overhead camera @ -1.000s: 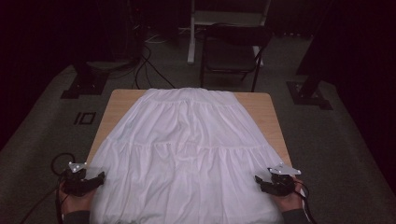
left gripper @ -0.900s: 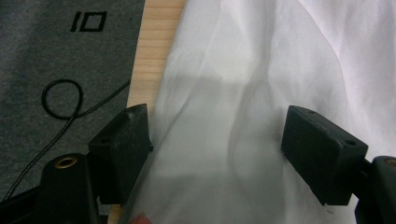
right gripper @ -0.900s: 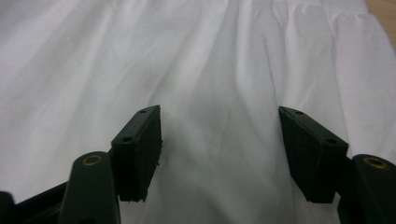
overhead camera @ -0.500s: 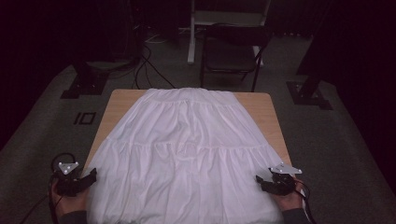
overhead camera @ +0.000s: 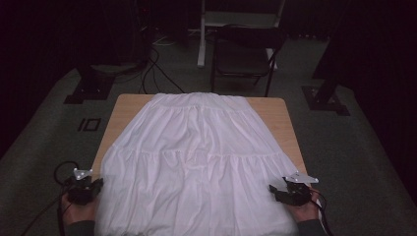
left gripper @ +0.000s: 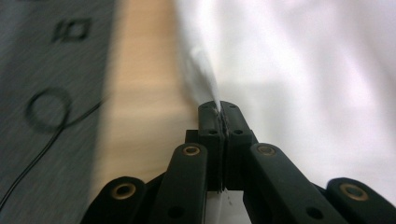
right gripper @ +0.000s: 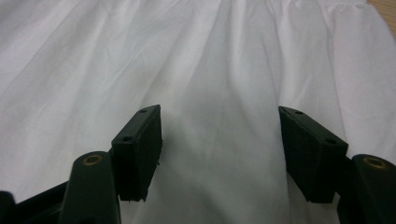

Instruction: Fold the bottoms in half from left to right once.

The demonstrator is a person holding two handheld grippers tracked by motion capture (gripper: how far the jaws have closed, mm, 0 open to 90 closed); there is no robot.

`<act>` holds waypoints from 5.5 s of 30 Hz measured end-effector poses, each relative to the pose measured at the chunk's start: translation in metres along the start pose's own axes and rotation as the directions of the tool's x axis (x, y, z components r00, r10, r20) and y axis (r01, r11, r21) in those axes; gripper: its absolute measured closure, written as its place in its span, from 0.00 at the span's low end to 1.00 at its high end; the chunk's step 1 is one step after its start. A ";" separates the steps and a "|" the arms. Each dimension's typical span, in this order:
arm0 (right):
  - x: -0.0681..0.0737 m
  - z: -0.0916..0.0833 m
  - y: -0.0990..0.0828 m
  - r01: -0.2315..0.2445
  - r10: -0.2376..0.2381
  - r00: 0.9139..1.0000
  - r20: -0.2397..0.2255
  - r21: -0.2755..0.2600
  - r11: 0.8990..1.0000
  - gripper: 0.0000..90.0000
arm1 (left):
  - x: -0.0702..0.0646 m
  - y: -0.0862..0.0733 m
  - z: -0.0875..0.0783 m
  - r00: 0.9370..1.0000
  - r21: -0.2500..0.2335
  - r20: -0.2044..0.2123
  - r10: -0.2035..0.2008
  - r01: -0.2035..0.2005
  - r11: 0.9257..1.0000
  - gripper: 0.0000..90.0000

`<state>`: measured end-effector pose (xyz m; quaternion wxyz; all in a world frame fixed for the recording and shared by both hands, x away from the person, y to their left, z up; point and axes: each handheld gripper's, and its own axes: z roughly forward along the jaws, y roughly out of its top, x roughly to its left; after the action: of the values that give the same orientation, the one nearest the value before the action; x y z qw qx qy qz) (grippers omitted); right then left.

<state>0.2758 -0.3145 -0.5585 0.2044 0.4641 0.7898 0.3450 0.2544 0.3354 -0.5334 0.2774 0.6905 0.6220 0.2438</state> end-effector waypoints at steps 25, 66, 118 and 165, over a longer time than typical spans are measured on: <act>0.020 0.015 0.013 0.048 -0.048 0.998 -0.045 -0.007 0.999 0.35 | -0.346 0.098 0.024 0.648 -0.295 0.583 0.490 -0.393 0.871 0.99; 0.119 0.075 0.068 0.056 -0.056 0.998 -0.040 -0.015 0.998 0.32 | -0.179 0.064 0.086 0.788 -0.125 0.433 0.437 -0.428 0.895 0.62; 0.074 0.007 0.061 0.066 -0.068 0.997 -0.025 -0.087 0.994 0.47 | -0.242 0.099 0.018 0.736 -0.138 0.559 0.381 -0.370 0.919 0.56; 0.020 -0.025 0.039 0.062 -0.060 0.989 -0.138 0.010 0.998 0.71 | -0.163 0.059 0.059 0.904 0.007 0.381 0.192 -0.211 0.978 0.40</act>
<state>0.2731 -0.2925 -0.5124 0.1564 0.4164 0.8182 0.3643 0.3198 0.1647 -0.5350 0.3490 0.7914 0.4876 0.1183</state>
